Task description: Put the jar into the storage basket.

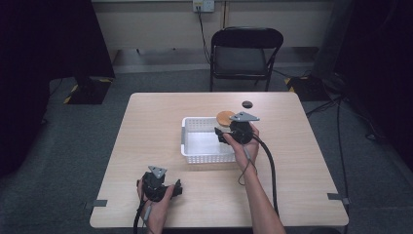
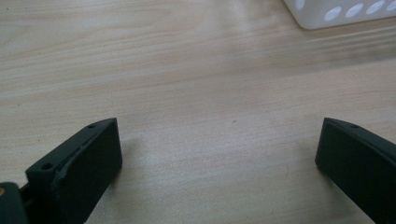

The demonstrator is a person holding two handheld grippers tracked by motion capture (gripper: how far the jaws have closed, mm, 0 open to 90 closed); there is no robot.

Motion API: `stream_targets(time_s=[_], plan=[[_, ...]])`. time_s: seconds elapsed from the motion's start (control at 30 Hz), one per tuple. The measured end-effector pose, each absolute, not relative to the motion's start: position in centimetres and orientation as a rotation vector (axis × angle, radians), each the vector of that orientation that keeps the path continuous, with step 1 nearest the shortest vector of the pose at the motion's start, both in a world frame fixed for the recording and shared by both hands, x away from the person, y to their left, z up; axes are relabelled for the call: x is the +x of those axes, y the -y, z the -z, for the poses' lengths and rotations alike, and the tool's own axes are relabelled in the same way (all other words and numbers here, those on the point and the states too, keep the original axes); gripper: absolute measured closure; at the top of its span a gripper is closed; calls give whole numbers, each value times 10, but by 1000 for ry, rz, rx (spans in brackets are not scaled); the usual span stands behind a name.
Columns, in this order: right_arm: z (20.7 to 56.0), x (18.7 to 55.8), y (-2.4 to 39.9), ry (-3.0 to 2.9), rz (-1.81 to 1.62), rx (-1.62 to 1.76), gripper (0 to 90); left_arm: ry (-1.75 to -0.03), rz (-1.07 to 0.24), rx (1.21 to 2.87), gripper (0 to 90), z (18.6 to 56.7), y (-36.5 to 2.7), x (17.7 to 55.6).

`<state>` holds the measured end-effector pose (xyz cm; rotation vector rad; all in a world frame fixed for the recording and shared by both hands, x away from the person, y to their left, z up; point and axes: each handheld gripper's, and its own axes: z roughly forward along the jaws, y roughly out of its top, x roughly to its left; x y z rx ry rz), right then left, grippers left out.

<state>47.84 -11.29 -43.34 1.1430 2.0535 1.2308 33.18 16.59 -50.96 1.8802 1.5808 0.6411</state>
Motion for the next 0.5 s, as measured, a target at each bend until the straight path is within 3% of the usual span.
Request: stream_targets(time_s=[0.5], plan=[[442,473,116,-2055,-1235,1161,253,-1581,-641,1880,0,510,-166,332]])
